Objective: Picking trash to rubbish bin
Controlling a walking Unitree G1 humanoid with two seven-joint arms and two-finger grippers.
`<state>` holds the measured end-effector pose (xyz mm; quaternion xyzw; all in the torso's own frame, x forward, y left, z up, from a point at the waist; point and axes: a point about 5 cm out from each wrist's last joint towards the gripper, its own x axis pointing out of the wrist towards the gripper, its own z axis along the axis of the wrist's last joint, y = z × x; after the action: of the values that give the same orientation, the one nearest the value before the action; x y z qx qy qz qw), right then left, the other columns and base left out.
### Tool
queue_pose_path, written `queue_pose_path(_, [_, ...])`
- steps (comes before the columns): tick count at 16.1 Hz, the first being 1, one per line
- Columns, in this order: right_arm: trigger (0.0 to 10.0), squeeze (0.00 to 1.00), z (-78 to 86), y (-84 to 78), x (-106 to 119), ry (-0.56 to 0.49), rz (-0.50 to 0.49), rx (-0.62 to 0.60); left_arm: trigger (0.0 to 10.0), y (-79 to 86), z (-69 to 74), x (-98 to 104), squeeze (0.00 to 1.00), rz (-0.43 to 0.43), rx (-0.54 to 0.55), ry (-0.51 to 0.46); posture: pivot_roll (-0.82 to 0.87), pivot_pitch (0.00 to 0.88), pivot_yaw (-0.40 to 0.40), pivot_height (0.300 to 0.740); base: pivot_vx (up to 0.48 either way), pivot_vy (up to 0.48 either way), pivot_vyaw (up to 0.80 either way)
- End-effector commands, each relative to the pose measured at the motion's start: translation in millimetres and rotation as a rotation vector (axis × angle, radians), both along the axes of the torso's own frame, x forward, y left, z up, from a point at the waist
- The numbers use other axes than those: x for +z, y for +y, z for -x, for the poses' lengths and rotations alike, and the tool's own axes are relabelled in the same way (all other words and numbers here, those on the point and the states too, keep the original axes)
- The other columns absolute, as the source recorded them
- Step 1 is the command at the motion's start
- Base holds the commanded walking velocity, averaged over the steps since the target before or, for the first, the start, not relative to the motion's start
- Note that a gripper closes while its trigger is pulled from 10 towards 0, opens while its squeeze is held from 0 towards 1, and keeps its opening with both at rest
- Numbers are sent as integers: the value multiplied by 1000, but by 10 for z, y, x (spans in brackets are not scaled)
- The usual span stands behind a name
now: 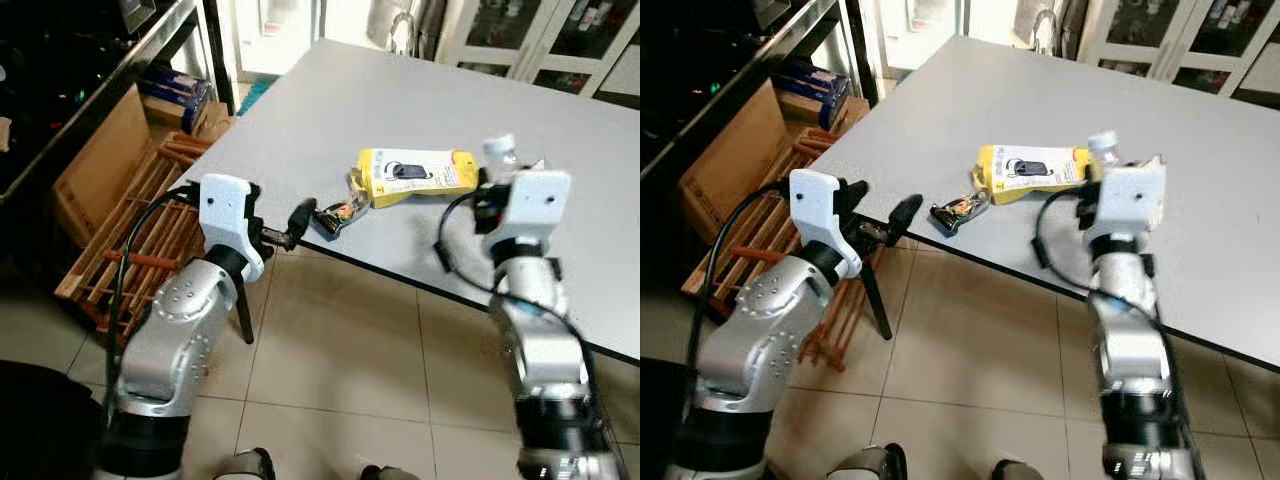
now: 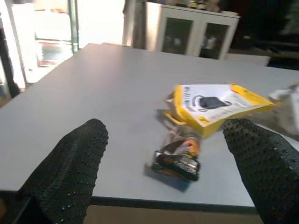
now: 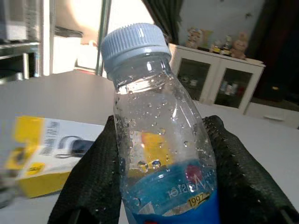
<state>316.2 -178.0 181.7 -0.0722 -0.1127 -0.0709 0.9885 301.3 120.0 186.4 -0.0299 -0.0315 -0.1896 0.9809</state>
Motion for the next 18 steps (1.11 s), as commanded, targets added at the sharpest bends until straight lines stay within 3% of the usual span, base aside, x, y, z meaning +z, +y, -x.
queue_pose_path(1, [10000, 0, 30, 1, 30, -6, 13, -9, 10000, 16, -2, -53, 0, -15, 27, 8, -1, 75, -28, 740, 0, 0, 0])
queue_pose_path(3, [10000, 0, 111, 104, -21, 10, -3, 12, 10000, -14, 22, -169, 0, -6, 51, 29, -7, 78, -29, 740, 0, 0, 0])
queue_pose_path(7, [10000, 0, 160, 156, -38, 21, -6, 17, 10000, -38, 33, -260, 0, -9, 65, 44, -12, 81, -31, 740, 0, 0, 0])
queue_pose_path(18, [10000, 0, 174, 169, -54, 53, -9, 10, 10000, -84, 27, -309, 0, -12, 35, 50, -19, 90, -26, 740, -339, 0, 0])
